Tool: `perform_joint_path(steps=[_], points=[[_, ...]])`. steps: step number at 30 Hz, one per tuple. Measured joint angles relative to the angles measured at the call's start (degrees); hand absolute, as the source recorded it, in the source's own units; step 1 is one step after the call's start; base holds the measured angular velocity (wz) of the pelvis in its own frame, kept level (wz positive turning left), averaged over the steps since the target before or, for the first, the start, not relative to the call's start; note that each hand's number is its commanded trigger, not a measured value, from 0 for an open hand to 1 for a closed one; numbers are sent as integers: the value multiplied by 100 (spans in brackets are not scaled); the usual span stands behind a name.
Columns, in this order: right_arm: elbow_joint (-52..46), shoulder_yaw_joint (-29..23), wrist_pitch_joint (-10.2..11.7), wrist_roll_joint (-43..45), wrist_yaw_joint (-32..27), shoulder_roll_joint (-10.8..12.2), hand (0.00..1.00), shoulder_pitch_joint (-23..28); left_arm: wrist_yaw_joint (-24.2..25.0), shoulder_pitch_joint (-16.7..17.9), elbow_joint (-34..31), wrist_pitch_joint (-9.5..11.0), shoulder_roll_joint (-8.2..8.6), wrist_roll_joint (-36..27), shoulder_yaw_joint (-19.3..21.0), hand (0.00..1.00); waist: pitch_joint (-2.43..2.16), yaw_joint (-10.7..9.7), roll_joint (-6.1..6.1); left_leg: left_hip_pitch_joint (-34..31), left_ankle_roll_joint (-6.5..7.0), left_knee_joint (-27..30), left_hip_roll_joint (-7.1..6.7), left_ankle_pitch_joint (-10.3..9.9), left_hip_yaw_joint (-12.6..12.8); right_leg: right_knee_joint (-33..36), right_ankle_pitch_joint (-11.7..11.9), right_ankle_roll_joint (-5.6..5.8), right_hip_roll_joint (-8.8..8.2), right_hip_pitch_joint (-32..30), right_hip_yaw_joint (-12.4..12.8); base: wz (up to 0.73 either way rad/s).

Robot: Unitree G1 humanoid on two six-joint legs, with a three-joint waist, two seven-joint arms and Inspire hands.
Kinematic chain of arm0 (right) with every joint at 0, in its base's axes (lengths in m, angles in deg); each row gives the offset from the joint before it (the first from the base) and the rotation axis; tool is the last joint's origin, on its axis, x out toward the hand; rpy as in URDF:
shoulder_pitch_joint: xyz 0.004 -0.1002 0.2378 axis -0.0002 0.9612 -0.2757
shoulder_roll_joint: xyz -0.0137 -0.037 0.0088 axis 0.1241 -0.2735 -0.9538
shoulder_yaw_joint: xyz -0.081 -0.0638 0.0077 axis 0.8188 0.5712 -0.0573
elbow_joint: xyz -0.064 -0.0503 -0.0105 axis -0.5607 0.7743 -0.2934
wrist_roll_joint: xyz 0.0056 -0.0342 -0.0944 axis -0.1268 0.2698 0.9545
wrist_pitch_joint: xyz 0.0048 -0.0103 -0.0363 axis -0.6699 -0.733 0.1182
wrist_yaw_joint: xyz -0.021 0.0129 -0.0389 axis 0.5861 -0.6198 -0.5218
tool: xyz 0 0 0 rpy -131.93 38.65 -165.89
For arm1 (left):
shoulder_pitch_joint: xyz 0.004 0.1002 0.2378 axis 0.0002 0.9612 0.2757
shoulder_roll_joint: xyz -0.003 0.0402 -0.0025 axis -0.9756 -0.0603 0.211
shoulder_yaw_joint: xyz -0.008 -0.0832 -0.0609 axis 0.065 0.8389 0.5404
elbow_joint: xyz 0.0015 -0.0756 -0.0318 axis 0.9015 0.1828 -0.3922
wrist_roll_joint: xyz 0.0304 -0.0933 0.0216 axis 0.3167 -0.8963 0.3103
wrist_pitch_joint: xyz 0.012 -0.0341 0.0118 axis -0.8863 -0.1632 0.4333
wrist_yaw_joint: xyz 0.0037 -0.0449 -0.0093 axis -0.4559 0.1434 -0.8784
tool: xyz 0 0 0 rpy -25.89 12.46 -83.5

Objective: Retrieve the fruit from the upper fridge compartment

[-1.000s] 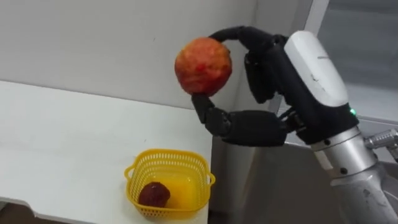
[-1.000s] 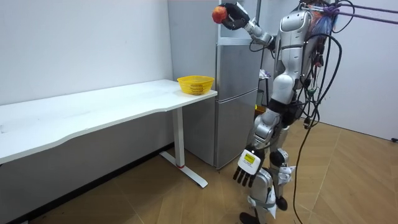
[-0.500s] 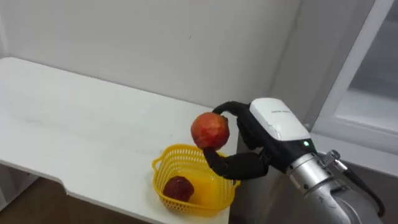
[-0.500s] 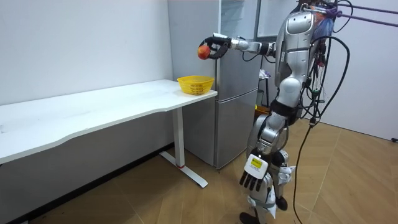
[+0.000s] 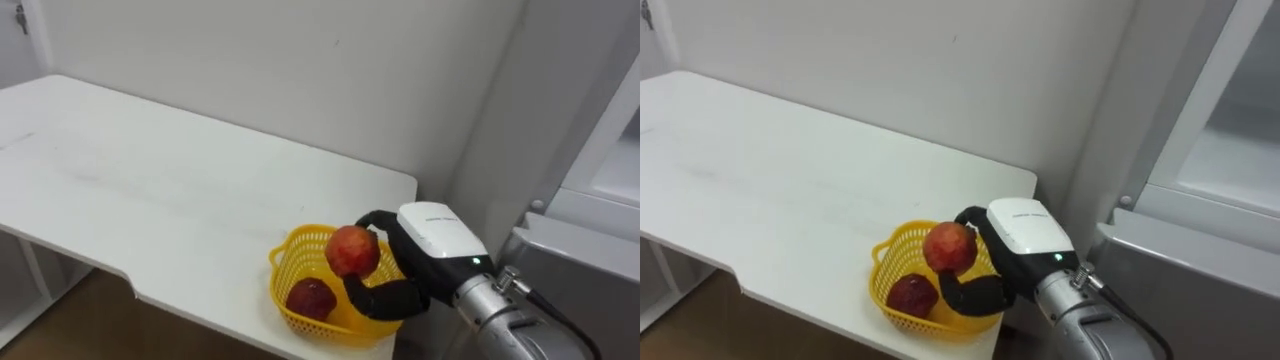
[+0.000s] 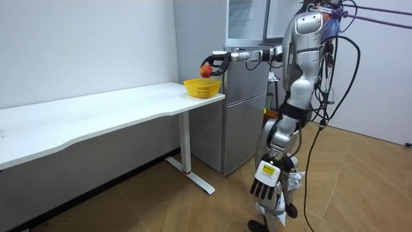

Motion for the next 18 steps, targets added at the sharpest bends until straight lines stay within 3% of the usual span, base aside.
perform_joint_path(steps=[4,7,17,18], points=[[240,0,14,1,-11,0,100,-22,94,52,-57,-3,-3,24,1,0,18,20,-9,6,0,1,1,0,7,0,0,0,-8,28,-35,5],[365,0,-7,10,-10,0,100,-21,118,68,-73,-4,-2,24,0,0,58,20,-34,-5,-1,0,2,-1,16,0,0,0,-11,29,-55,0],[389,-2,-105,146,-11,1,100,-22,145,60,-157,-60,-4,46,-2,0,51,16,-45,-87,-1,41,3,-2,17,2,0,0,-16,-24,-95,0],[389,-2,-105,149,-11,1,61,-22,145,51,-157,-85,-4,74,-2,0,51,17,-46,-87,-1,41,3,-2,17,2,0,0,-16,-24,-95,0]])
